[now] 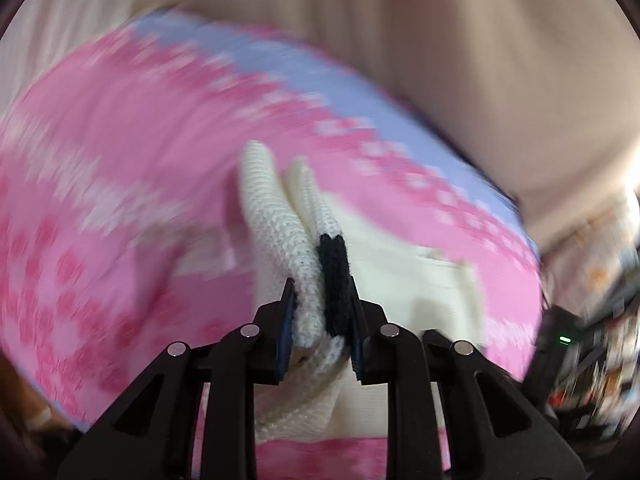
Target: Fold small clothes
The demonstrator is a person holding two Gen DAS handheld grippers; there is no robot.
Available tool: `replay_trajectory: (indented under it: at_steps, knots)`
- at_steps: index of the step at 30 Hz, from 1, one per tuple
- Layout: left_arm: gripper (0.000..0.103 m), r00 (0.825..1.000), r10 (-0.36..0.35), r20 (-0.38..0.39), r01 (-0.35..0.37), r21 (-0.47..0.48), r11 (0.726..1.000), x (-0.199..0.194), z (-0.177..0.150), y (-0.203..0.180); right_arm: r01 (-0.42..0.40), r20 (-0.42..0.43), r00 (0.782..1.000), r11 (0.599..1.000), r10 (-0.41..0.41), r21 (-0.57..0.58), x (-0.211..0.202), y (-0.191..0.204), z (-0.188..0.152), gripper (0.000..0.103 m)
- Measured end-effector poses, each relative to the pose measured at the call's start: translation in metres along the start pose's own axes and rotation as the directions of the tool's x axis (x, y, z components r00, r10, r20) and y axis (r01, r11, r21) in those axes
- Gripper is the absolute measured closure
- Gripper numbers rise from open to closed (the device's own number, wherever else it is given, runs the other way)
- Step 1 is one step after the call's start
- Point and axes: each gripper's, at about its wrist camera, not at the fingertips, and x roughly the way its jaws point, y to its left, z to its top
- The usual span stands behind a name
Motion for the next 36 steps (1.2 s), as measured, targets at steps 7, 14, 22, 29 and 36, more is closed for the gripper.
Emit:
replay_trajectory:
  at_steps: [7, 14, 22, 29, 36]
  knots:
    - [0.081, 0.984, -0.116, -0.138, 0.156, 0.324, 0.933, 0.037, -0.032, -0.15, 0.058, 0.137, 0.987, 0.982, -0.083, 0.178, -0.071, -0.081, -0.019, 0.089]
    - [0.063, 0.932, 0.016, -0.363, 0.149, 0.424, 0.893, 0.117, -0.105, -0.182, 0.117, 0.179, 0.966, 0.932, -0.187, 0.343, -0.114, -0.156, -0.05, 0.086]
    - [0.016, 0.955, 0.081, -0.284, 0.062, 0.461, 0.885, 0.062, -0.104, -0.115, -0.012, 0.198, 0.978, 0.94, -0.06, 0.342, -0.124, -0.132, -0.056, 0.034]
    - [0.016, 0.88, 0.206, -0.428, 0.028, 0.48, 0.877, 0.086, -0.128, -0.069, -0.043, -0.009, 0.999, 0.933, 0.05, 0.358, -0.047, -0.105, -0.029, 0.03]
    - [0.044, 0.871, 0.243, -0.426, -0.005, 0.488, 0.873, 0.1, -0.136, -0.064, -0.189, 0.04, 0.982, 0.935, 0.186, 0.3, -0.053, -0.068, -0.004, 0.082]
